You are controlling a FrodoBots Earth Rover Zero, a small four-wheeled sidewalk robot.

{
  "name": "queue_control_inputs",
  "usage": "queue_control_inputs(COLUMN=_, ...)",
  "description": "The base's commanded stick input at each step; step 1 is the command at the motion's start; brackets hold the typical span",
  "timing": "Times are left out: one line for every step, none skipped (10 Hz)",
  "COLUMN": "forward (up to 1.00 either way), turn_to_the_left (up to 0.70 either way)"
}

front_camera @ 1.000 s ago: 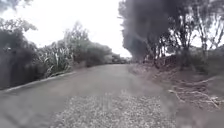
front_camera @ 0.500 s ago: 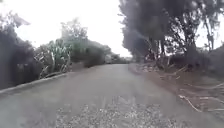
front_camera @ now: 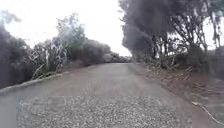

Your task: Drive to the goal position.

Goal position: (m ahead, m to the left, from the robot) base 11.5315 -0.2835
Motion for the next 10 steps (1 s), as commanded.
queue_control_inputs(forward=0.85, turn_to_the_left=0.00)
queue_control_inputs(forward=0.85, turn_to_the_left=0.00)
queue_control_inputs(forward=0.85, turn_to_the_left=0.00)
queue_control_inputs(forward=0.85, turn_to_the_left=0.00)
queue_control_inputs(forward=0.85, turn_to_the_left=0.02)
queue_control_inputs(forward=0.85, turn_to_the_left=0.01)
queue_control_inputs(forward=0.85, turn_to_the_left=0.00)
queue_control_inputs(forward=0.85, turn_to_the_left=0.00)
queue_control_inputs(forward=0.85, turn_to_the_left=0.00)
queue_control_inputs(forward=0.85, turn_to_the_left=0.00)
